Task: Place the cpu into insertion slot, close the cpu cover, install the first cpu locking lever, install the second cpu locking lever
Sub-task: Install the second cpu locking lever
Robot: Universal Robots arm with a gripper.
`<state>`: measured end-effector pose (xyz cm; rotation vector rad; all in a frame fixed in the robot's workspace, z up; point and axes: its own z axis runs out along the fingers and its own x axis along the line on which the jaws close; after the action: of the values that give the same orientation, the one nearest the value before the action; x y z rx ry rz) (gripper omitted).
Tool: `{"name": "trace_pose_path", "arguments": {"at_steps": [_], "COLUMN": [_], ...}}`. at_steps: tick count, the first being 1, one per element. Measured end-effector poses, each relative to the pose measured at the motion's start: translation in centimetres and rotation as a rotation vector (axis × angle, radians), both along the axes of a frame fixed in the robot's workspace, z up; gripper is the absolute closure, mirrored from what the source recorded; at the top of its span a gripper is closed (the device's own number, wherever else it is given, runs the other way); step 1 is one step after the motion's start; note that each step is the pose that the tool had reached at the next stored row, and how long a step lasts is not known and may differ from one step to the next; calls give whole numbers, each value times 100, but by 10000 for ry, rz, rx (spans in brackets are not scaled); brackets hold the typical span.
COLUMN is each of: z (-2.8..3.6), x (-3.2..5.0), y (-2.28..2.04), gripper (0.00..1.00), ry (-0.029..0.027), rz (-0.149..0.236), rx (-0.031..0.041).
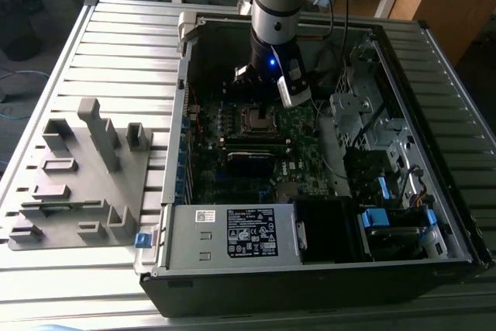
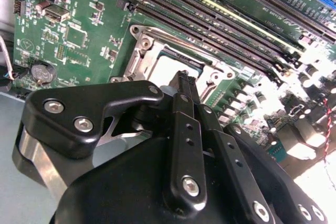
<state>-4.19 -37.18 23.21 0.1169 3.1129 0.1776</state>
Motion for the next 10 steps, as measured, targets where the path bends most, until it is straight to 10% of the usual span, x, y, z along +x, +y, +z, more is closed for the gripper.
{"name": "trace_pose_path", "arguments": {"at_steps": [10], "z": [-3], "x": [0], "y": [86], "gripper": [89], "ry": [0], "rz": [-1], "rx": [-197]}}
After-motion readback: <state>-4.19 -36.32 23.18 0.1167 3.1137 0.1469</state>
